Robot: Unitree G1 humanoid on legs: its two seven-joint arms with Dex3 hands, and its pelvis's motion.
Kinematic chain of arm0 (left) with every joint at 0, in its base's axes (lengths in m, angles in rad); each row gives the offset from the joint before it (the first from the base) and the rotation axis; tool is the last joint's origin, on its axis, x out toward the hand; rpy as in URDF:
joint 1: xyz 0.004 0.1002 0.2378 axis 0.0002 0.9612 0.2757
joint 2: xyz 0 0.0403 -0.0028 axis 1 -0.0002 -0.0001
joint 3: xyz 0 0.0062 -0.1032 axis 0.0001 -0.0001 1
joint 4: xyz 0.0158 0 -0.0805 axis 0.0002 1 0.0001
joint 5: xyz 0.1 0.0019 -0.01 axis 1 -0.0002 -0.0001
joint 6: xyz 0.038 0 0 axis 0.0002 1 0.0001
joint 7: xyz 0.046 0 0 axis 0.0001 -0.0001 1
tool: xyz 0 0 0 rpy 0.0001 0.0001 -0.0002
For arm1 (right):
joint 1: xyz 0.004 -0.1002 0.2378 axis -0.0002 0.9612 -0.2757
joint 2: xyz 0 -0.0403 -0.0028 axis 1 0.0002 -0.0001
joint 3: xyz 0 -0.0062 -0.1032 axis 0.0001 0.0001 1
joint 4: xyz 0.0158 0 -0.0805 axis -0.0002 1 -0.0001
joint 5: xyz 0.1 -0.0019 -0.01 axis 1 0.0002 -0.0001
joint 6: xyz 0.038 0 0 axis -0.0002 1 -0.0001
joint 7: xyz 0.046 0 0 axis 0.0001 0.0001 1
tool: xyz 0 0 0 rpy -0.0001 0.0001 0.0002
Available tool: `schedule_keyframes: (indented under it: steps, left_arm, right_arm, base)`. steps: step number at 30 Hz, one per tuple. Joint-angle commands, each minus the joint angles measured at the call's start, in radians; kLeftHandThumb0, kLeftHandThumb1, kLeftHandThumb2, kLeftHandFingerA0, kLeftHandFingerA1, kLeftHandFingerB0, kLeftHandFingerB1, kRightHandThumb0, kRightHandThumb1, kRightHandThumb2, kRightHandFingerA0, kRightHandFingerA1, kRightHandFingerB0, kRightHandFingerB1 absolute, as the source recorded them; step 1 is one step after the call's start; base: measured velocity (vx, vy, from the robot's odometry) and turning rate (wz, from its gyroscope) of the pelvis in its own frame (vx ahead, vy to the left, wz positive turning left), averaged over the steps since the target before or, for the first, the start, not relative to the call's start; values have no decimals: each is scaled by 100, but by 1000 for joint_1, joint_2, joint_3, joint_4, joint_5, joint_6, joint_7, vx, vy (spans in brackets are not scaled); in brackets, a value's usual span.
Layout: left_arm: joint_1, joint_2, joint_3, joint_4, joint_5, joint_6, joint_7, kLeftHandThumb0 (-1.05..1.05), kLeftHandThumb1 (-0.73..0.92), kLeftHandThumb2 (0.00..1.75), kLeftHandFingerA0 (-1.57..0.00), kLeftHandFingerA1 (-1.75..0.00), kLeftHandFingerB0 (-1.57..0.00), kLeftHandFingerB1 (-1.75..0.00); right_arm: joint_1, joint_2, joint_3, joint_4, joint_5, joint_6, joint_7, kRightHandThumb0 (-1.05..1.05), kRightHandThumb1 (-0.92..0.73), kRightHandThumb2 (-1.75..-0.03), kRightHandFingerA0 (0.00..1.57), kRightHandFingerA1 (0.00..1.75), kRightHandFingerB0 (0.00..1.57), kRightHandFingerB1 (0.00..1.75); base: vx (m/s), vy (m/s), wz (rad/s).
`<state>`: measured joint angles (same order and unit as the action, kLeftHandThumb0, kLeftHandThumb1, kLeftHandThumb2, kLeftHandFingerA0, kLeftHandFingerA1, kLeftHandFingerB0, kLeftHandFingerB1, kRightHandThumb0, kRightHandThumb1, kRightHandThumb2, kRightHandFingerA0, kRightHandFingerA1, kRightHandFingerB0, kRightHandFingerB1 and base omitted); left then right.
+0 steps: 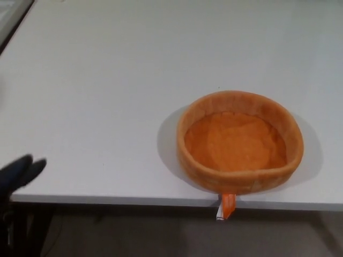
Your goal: A soft plate is kept in the center of the table close to the robot and the robot uses its left hand to pick up the plate, turns it upside down and places it back on the table
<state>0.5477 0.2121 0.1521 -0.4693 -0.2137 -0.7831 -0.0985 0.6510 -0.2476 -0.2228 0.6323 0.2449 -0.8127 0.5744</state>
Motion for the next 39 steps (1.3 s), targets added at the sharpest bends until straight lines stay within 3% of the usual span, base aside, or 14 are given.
schedule_keyframes:
  steps: [1, 2, 5, 6, 9, 10, 23, 24, 25, 28, 30, 31, 37, 39]
  left_arm:
    - [-152, 27, 2, -44, 60, 161, -1, -97, 74, 75, -40, -51, -35, -40]
    - [-186, 23, -5, -44, 79, 174, 1, -90, 65, 103, -38, -55, -35, -49]
    - [-280, 15, -16, -47, 126, 223, 7, -92, 84, 66, -46, -46, -40, -36]
    - [-315, 12, -23, -45, 145, 241, 9, -90, 65, 105, -40, -52, -36, -47]
    - [-416, 7, -56, -31, 192, 287, 3, -90, 65, 104, -40, -51, -36, -47]
    - [-464, 7, -87, -30, 198, 311, -9, -89, 80, 65, -43, -43, -40, -35]
    - [-742, 60, -226, 46, 395, 424, -74, -88, 78, 65, -35, -44, -38, -33]
    - [-769, 73, -242, 65, 429, 435, -87, -90, 77, 64, -33, -45, -36, -33]
    - [-790, 80, -253, 83, 458, 432, -89, -90, 77, 65, -35, -44, -37, -32]
    - [-844, 98, -281, 124, 518, 441, -94, -90, 78, 65, -34, -43, -36, -32]
    - [-867, 104, -294, 146, 549, 437, -89, -90, 79, 65, -34, -43, -35, -32]
    - [-897, 104, -314, 168, 576, 450, -94, -89, 77, 64, -34, -43, -36, -32]
    - [-1010, 93, -407, 288, 694, 470, -94, -91, 75, 64, -35, -42, -34, -33]
    - [-1051, 79, -449, 353, 743, 467, -74, -92, 75, 64, -35, -41, -35, -33]
  right_arm:
    - [4, 5, -8, 15, 31, -34, 29, -66, -62, -95, 53, 54, 32, 48]
    - [3, 6, -8, 20, 34, -34, 32, -64, -76, -64, 61, 38, 38, 33]
    - [-13, 2, -8, 17, 11, -33, 11, -66, -77, -64, 61, 38, 37, 34]
    - [-16, 1, -8, 14, 8, -33, 7, -65, -77, -64, 60, 38, 37, 33]
    - [-15, 4, -6, -12, 41, -7, 32, -64, -76, -64, 60, 38, 38, 34]
    - [2, 2, -5, -45, 23, 1, 9, -67, -62, -96, 52, 54, 32, 49]
    - [13, -1, -2, -79, 17, 37, 4, -67, -76, -64, 59, 38, 37, 33]
    - [15, 1, -3, -85, 25, 48, 5, -68, -61, -95, 51, 54, 33, 49]
    - [18, 0, -4, -93, 24, 47, 4, -65, -76, -64, 60, 39, 38, 35]
    - [13, -1, -6, -92, 14, 35, -1, -67, -76, -64, 60, 38, 37, 34]
    - [-2, -2, -10, -62, 0, 8, -8, -66, -77, -65, 62, 39, 37, 34]
    - [-27, -5, -13, -11, 6, -6, 7, -71, -63, -97, 53, 54, 30, 47]
    - [-51, 3, -13, 42, -10, -50, -4, -68, -64, -97, 52, 55, 30, 48]
    - [-56, 7, -10, 48, 21, -45, 29, -63, -78, -65, 59, 38, 35, 33]
  base:
    - [0, 0, 0]
    - [0, 0, 0]
    - [0, 0, 0]
    - [0, 0, 0]
    - [0, 0, 0]
    - [0, 0, 0]
    - [0, 0, 0]
    - [0, 0, 0]
    - [0, 0, 0]
    - [0, 0, 0]
    - [0, 0, 0]
    - [0, 0, 0]
    - [0, 0, 0]
    - [0, 0, 0]
